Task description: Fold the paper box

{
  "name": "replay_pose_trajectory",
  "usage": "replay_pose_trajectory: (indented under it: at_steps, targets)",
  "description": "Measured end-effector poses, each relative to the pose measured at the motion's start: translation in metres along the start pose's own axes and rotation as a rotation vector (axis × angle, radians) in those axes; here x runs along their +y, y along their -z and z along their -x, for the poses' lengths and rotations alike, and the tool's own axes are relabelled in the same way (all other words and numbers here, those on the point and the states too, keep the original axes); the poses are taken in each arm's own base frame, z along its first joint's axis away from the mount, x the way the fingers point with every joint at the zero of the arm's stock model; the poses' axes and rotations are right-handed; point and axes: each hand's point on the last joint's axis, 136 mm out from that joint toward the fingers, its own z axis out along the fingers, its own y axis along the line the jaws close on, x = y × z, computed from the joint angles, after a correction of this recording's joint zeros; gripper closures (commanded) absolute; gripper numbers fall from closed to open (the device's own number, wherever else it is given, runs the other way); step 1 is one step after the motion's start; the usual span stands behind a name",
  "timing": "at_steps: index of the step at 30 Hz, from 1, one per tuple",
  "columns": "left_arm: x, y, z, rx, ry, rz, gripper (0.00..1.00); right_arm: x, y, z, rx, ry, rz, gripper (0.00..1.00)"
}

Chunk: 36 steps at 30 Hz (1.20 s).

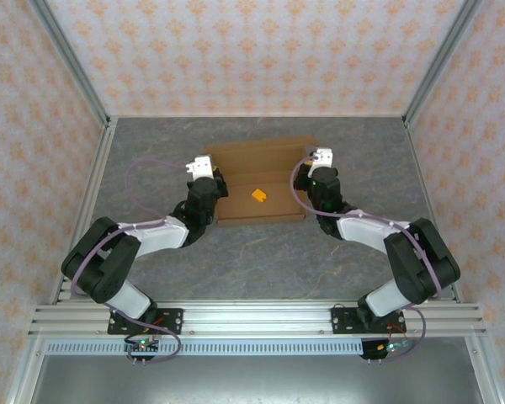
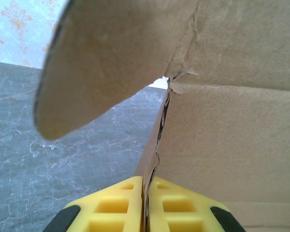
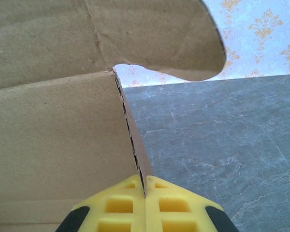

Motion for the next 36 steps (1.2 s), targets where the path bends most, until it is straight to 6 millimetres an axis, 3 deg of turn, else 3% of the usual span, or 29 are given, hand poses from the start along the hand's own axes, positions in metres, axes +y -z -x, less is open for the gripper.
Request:
replay_pose_trajectory:
  at_steps: [12,20,26,30,36]
  targets:
    - [0.013,0.009,-0.043,0.061,-0.059,0.037,0.85,-0.001,0.011,-0.007,-0.035,-0.022,0.014,1.0]
    - [0.021,0.014,-0.055,0.08,-0.08,0.056,0.83,-0.002,0.018,-0.012,-0.051,-0.026,0.023,1.0]
    - [0.024,0.018,-0.054,0.086,-0.087,0.063,0.68,-0.004,0.019,-0.013,-0.059,-0.011,0.017,1.0]
    - [0.023,0.023,-0.042,0.075,-0.093,0.055,0.51,-0.004,0.019,-0.012,-0.059,-0.001,0.017,1.0]
    - [0.022,0.031,-0.022,0.082,-0.082,-0.008,0.38,-0.004,0.019,-0.012,-0.06,0.017,0.016,1.0]
